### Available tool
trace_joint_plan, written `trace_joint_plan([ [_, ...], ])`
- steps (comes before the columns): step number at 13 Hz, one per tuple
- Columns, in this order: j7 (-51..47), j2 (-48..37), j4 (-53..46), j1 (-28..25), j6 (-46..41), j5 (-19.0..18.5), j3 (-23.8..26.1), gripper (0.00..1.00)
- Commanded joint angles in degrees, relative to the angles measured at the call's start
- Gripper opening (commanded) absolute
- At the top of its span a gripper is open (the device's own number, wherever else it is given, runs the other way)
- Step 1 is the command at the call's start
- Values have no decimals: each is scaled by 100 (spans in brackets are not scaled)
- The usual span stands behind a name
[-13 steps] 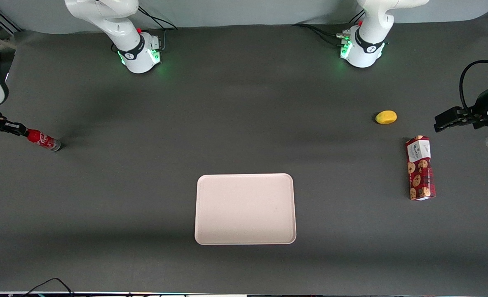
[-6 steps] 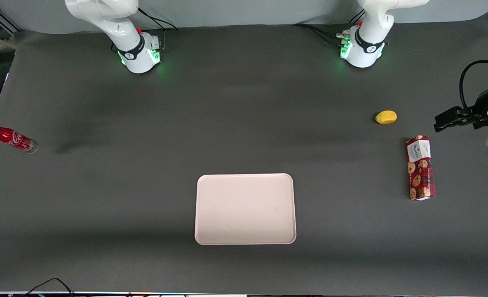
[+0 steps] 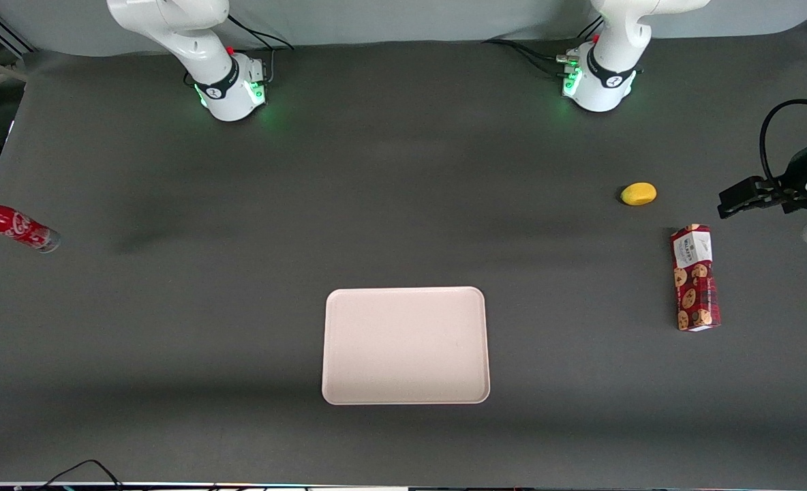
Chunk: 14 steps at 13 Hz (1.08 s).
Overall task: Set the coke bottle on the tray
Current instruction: 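Lower the right gripper and close it around the bottle neck, then lift the bottle and carry it over the white tray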
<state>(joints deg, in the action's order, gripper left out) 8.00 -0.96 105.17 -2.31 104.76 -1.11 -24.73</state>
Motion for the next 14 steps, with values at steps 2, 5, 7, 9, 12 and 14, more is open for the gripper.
trace_joint_plan([
  [2, -1938, -299, -57, 11, -368, -126, 1318, 0],
  [5, -3669, -195, -294, 11, -386, -91, 2408, 0],
  [7, -4540, -2, -531, 2, -395, 179, 2875, 0],
  [9, -5095, 288, -891, -41, -386, 759, 3149, 0],
  [12, -6369, 998, -1549, -453, -334, 841, 3439, 0],
  [14, -6854, 1351, -1858, -787, -308, 788, 3440, 0],
])
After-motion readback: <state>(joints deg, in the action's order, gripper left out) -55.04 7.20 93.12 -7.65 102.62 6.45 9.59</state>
